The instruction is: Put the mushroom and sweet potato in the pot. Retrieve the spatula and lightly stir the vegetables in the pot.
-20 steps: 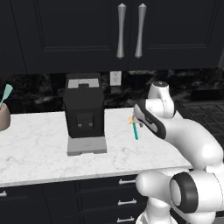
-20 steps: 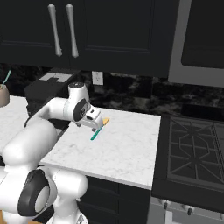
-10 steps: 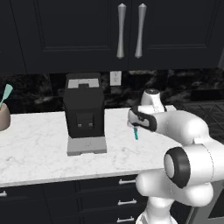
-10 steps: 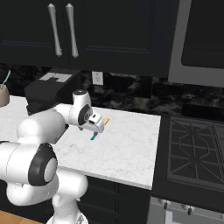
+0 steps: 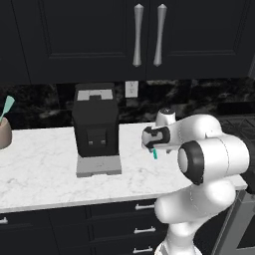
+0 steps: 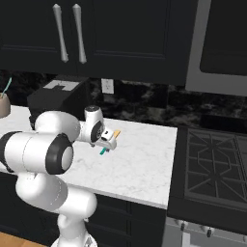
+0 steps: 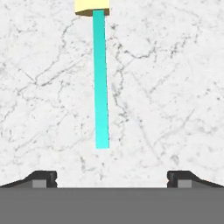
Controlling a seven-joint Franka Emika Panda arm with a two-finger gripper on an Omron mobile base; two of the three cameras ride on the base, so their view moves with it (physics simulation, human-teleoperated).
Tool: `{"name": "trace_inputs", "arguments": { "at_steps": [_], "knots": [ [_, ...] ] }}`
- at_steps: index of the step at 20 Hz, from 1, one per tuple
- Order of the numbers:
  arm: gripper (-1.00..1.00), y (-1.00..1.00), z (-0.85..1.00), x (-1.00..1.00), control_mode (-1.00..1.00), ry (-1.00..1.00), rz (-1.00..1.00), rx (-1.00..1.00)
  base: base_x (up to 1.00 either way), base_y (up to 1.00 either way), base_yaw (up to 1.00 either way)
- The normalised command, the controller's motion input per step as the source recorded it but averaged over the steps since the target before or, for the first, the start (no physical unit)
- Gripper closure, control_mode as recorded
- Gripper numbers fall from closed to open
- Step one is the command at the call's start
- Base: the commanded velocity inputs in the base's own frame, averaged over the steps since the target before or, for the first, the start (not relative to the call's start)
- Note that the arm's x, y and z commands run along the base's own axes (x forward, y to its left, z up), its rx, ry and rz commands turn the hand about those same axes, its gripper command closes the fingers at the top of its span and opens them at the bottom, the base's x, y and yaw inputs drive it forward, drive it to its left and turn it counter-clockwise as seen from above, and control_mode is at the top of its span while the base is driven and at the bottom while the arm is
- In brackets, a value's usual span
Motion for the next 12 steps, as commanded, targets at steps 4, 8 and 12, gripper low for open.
{"name": "trace_inputs", "arguments": {
  "at_steps": [4, 8, 12],
  "knots": [
    [-1.00, 0.00, -0.18, 0.27, -1.00, 0.00, 0.00, 0.00, 0.00, 0.00, 0.00],
    [-1.00, 0.00, -0.21, 0.20, -1.00, 0.00, 0.00, 0.00, 0.00, 0.00, 0.00],
    [-1.00, 0.00, -0.30, 0.22, -1.00, 0.00, 0.00, 0.00, 0.00, 0.00, 0.00]
  ]
}}
